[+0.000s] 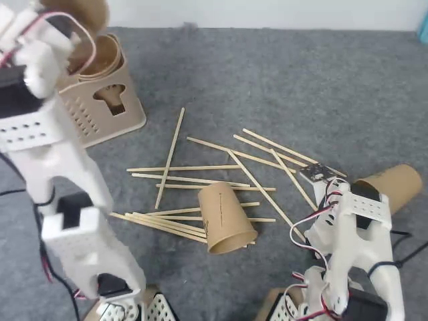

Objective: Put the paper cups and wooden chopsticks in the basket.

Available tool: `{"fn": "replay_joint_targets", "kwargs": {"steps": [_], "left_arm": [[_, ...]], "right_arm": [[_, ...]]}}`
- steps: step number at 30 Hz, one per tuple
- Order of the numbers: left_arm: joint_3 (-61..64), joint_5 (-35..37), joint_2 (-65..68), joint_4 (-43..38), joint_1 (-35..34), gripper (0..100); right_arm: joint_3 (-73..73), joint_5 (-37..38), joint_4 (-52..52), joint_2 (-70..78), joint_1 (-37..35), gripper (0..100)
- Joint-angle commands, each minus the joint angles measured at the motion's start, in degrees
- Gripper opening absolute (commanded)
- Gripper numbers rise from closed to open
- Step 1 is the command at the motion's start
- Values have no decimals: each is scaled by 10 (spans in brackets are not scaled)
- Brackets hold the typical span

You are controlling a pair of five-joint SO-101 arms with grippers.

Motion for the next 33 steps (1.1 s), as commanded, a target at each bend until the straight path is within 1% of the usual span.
{"fn": "replay_joint_targets", "kwargs": {"steps": [1, 7, 12, 16, 18, 19, 20, 24, 26, 27, 30, 33], "left_arm": [[107, 27, -90, -8, 18, 9], [234, 27, -93, -67, 13, 9], [345, 39, -98, -142, 8, 9], [367, 37, -98, -150, 8, 12], [359, 16, -99, -136, 8, 23], [347, 0, -99, -127, 8, 48], [331, -11, -99, -108, 10, 88], [238, -13, -99, -34, 7, 291], [179, -14, -99, 3, 2, 341], [150, -14, -99, 16, -7, 345], [86, -16, -99, 18, -46, 328], [64, -16, -99, 18, -80, 296]], "right_arm": [[-4, 5, 9, -21, 0, 69], [-4, 5, 9, -21, 0, 69], [-4, 5, 9, -21, 0, 69], [-4, 5, 9, -21, 0, 69], [-4, 5, 9, -21, 0, 69], [-4, 5, 9, -21, 0, 69], [-4, 5, 9, -21, 0, 69], [-4, 5, 9, -21, -1, 69], [-4, 4, 9, -21, -1, 69], [-4, 4, 9, -21, -1, 69], [-4, 4, 9, -21, -1, 69], [-4, 4, 9, -21, -1, 69]]}}
